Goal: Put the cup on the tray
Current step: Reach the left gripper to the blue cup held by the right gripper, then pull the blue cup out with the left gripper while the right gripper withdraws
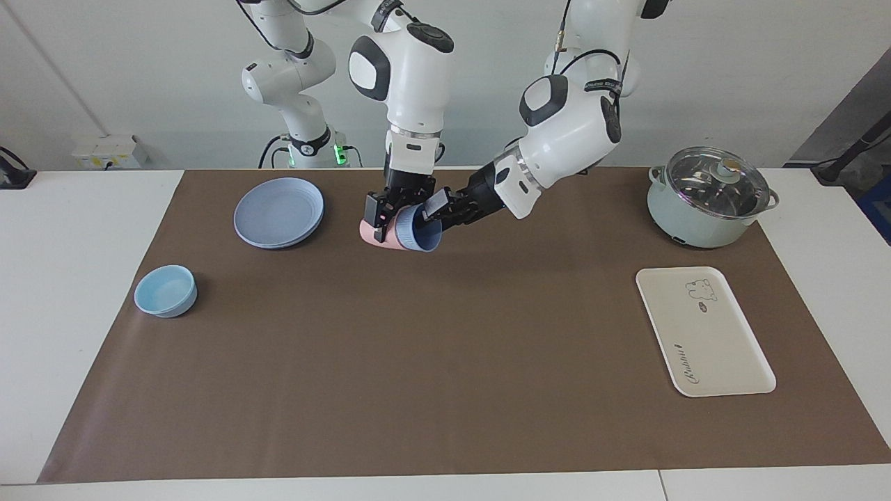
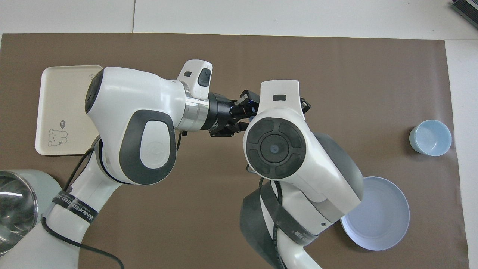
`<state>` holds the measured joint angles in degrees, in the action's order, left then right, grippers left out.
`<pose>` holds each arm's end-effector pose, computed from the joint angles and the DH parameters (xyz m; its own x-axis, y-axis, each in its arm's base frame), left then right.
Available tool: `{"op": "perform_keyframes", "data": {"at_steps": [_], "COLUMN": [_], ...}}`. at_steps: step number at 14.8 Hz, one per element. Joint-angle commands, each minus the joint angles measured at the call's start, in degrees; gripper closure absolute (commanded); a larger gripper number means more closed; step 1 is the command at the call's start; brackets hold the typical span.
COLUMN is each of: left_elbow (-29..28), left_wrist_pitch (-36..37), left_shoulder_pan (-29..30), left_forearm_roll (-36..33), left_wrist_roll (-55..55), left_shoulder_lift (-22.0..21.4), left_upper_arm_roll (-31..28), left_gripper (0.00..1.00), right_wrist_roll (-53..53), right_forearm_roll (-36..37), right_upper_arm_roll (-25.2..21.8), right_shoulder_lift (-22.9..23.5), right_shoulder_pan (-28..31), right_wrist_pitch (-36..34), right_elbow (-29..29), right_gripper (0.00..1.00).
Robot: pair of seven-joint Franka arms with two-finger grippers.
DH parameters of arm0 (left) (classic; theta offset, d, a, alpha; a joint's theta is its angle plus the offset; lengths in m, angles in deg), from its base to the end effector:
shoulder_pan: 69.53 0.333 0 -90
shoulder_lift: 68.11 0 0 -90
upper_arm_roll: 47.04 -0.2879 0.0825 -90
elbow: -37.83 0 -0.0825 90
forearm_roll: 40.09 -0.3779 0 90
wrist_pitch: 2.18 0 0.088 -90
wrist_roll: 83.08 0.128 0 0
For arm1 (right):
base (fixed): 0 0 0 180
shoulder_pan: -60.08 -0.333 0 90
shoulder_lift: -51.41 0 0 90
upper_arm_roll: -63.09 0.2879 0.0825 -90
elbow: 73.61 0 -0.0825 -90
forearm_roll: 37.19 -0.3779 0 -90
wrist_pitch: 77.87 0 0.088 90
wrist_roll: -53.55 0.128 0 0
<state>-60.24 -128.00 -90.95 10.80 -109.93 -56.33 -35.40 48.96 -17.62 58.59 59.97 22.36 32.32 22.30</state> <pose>0.5263 -0.3810 0.4708 0.9346 0.2048 -0.2909 0.3538 -0.6199 0.7004 0.5277 0.3123 0.4779 0.7146 0.6976 0.0524 0.6439 -0.6851 0.3406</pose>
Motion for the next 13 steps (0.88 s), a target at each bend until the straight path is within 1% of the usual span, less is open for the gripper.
{"op": "perform_keyframes", "data": {"at_steps": [1, 3, 4, 8, 9, 11, 13], "left_elbow": [-2.4, -2.2, -2.2, -1.9, -1.3, 2.0, 5.4], "left_wrist_pitch": [-0.1, 0.0, 0.0, 0.1, 0.1, 0.6, 3.3], "left_shoulder_pan": [-1.1, -1.0, -1.0, -0.6, -0.2, 1.1, 4.0], "left_forearm_roll": [0.3, 0.3, 0.3, 0.1, -0.9, -2.6, -2.7], "left_wrist_roll": [0.7, 0.8, 0.8, 1.0, 1.0, 0.8, 0.8], "left_shoulder_lift": [-2.2, -2.1, -2.1, -2.0, -1.9, -0.7, 0.4], "left_upper_arm_roll": [-1.1, -1.1, -1.1, -1.2, -1.3, -1.5, -1.5], "left_gripper": [0.61, 0.90, 0.99, 1.00, 1.00, 1.00, 1.00], "right_wrist_roll": [1.0, 1.1, 1.1, 1.1, 1.0, 1.1, 1.1], "right_forearm_roll": [1.5, 1.5, 1.5, 1.4, 1.4, 1.4, 1.4], "right_upper_arm_roll": [0.3, 0.4, 0.3, 0.3, 0.3, 0.3, 0.3], "right_shoulder_lift": [0.2, 0.2, 0.2, 0.2, 0.2, 0.2, 0.2], "right_shoulder_pan": [0.5, 0.5, 0.5, 0.5, 0.5, 0.5, 0.5], "right_wrist_pitch": [0.7, 0.7, 0.7, 1.1, 1.1, 1.1, 1.1], "right_elbow": [-0.5, -0.5, -0.5, -0.4, -0.3, -0.3, -0.3], "right_gripper": [1.00, 1.00, 1.00, 1.00, 1.00, 1.00, 1.00]}}
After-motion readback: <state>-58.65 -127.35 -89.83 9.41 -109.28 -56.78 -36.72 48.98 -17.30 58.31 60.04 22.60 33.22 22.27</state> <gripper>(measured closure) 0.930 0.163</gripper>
